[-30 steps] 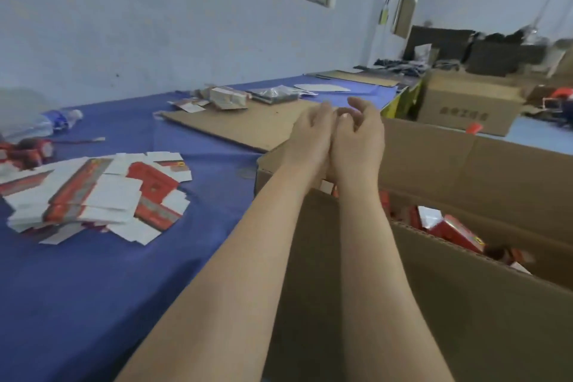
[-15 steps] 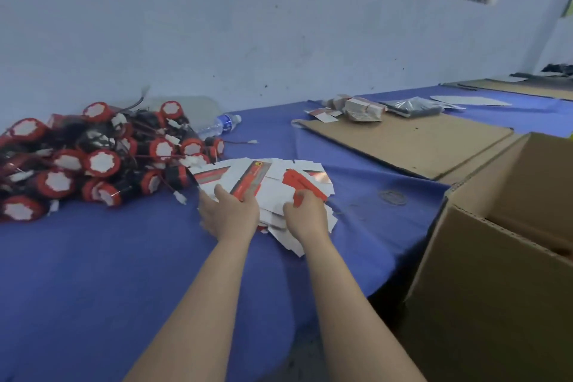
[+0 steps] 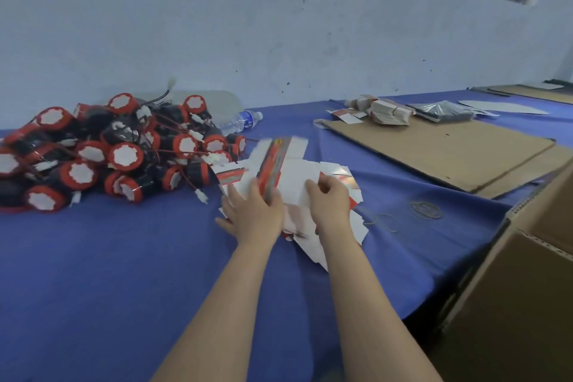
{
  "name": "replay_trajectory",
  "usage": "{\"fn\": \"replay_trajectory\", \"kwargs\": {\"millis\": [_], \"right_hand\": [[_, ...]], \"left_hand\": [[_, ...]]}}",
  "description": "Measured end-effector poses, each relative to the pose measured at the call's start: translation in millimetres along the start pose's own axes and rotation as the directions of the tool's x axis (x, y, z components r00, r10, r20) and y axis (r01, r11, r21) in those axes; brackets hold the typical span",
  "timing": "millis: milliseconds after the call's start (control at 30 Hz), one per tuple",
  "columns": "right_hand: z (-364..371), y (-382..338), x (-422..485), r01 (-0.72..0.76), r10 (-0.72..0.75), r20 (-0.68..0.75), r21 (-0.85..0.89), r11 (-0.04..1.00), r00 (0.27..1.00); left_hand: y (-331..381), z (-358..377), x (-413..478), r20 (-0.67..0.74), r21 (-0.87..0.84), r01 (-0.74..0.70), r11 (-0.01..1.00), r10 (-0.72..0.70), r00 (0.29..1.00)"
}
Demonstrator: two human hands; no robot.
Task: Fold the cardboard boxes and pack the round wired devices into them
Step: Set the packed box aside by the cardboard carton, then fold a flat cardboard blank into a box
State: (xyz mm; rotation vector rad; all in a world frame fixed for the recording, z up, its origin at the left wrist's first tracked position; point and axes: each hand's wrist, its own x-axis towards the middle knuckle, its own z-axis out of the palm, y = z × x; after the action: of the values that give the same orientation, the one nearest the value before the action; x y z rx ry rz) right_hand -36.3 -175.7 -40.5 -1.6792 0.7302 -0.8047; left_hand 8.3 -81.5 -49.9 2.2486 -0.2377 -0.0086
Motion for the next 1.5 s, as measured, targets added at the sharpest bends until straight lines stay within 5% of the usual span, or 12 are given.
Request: {"fn": "replay_trajectory", "kwargs": {"millis": [67, 167, 233, 300, 433, 600, 667, 900, 1133, 1367, 1500], "right_hand": [[0, -10, -8, 0.031, -0.035, 0.017, 0.204, 0.978, 0.999], [12, -24, -22, 0.042, -0.112, 0.242, 0.278, 0.96, 0.964], [30, -27, -31, 0.107, -0.146, 0.353, 0.127, 0.986, 0.924], [51, -32, -42, 0.13, -0.121, 0.408, 0.007, 0.992, 0.905], [97, -43, -65, 0.101, -0.143, 0.437, 0.117, 0.988, 0.888], [157, -65, -95, 0.352, -0.406, 0.442, 0.201, 0.914, 0.8], [176, -63, -105, 0.376, -0.431, 0.453, 0.209, 0.903, 0.78], [204, -25, -136, 0.359, -0.413, 0.364, 0.208, 0.91, 0.835], [203, -22, -141, 0.434, -0.462, 0.37, 0.163, 0.886, 0.806], [205, -24, -147, 0.484, -0.517, 0.367, 0.187, 0.855, 0.773], [207, -21, -145, 0.486, -0.501, 0.364, 0.14, 0.863, 0.785]], "left_hand": [[1, -17, 3, -0.148, -0.334, 0.025, 0.942, -0.079, 0.986], [0, -51, 13, -0.06, -0.84, 0.06, 0.539, -0.202, 0.977], [-8, -77, 19, 0.05, -0.934, 0.135, 0.331, -0.253, 0.966], [-25, -99, 22, 0.012, -0.954, 0.097, 0.285, -0.287, 0.958], [-64, -137, 19, -0.225, -0.919, -0.081, 0.385, -0.344, 0.912], [-114, -166, 12, -0.502, -0.711, -0.255, 0.655, -0.22, 0.836], [-130, -171, 11, -0.556, -0.659, -0.302, 0.688, -0.176, 0.812], [-156, -172, 14, -0.625, -0.615, -0.304, 0.728, -0.214, 0.751], [-165, -167, 18, -0.675, -0.567, -0.249, 0.785, -0.271, 0.686], [-172, -165, 18, -0.761, -0.322, -0.186, 0.928, -0.137, 0.634], [-166, -166, 17, -0.693, -0.504, -0.219, 0.835, -0.24, 0.68]]}}
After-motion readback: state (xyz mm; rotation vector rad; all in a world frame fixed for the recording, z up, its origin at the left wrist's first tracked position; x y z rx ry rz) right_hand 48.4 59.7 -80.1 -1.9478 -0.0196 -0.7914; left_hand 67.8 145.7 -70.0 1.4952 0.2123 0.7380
